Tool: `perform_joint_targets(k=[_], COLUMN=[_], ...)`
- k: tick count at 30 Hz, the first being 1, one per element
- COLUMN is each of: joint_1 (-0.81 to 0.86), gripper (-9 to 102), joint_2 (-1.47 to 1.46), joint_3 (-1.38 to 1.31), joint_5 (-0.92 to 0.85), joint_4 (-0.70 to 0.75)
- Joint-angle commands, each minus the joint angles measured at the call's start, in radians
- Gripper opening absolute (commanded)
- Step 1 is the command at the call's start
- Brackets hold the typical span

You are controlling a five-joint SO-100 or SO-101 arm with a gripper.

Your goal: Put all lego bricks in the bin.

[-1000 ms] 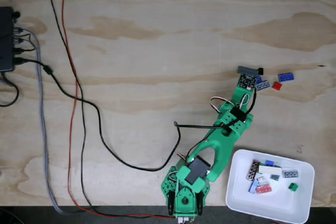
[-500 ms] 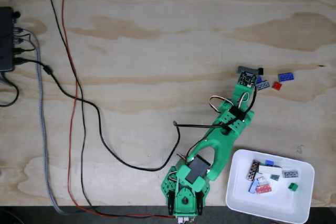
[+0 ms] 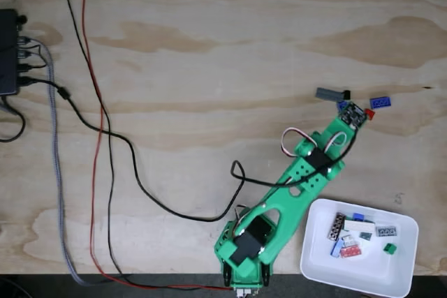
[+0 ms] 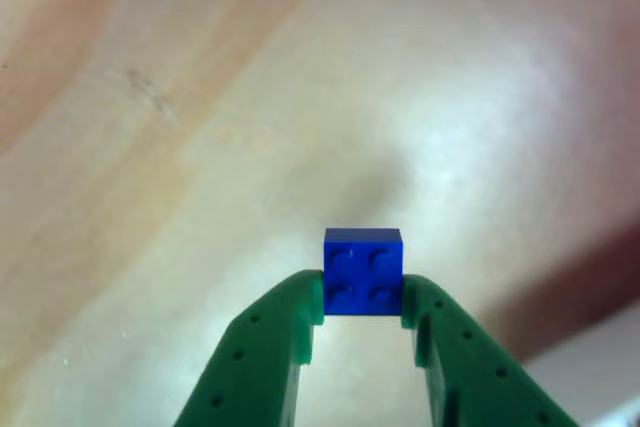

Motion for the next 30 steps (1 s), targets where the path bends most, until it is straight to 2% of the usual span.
perform_joint_targets(k=[1,5,7,9,10,12,13,14,17,20,21,23,25,27,30], joint_1=[0.410,0.710,0.747,0.735,0.726,0.723,0.718,0.696,0.545,0.298,0.199,0.028,-0.092,-0.181,-0.252], gripper=[0,0,0,2,8,37,42,42,40,39,39,36,34,33,32], joint_2=[0.376,0.367,0.314,0.244,0.215,0.189,0.183,0.169,0.089,-0.075,-0.158,-0.285,-0.393,-0.518,-0.687], joint_3=[-0.086,0.066,0.164,0.201,0.201,0.204,0.195,0.179,0.046,-0.137,-0.202,-0.261,-0.307,-0.391,-0.591], joint_5=[-0.164,-0.405,-0.416,-0.370,-0.350,-0.325,-0.311,-0.279,-0.092,0.098,0.152,0.276,0.390,0.485,0.676], joint_4=[0.236,0.054,-0.101,-0.193,-0.210,-0.244,-0.244,-0.241,-0.173,-0.129,-0.152,-0.298,-0.364,-0.330,-0.202])
